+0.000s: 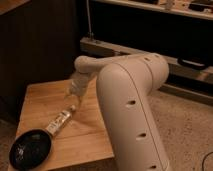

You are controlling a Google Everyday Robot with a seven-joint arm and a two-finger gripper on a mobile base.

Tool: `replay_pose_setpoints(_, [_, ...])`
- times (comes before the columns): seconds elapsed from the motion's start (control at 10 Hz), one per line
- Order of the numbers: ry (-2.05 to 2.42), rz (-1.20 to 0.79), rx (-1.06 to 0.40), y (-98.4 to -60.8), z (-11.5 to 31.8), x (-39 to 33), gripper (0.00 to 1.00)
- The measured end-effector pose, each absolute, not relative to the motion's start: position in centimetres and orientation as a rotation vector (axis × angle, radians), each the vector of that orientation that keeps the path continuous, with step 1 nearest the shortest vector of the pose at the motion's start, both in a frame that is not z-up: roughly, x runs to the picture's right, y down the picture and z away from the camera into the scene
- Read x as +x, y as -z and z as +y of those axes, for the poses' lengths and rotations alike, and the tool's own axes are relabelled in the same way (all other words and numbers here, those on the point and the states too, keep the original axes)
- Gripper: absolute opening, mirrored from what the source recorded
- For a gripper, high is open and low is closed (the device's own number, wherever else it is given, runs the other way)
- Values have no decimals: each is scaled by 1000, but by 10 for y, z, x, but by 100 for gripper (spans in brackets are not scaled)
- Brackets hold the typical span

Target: Place the bottle in the ceramic bowl

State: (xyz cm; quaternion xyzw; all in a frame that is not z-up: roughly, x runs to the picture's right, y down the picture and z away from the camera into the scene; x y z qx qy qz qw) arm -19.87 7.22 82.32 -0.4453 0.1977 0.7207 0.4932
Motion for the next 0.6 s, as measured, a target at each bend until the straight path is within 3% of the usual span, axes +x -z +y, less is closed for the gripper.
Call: replay_pose_setpoints(0.6, [-1720, 562, -1135, -843, 93, -209, 65])
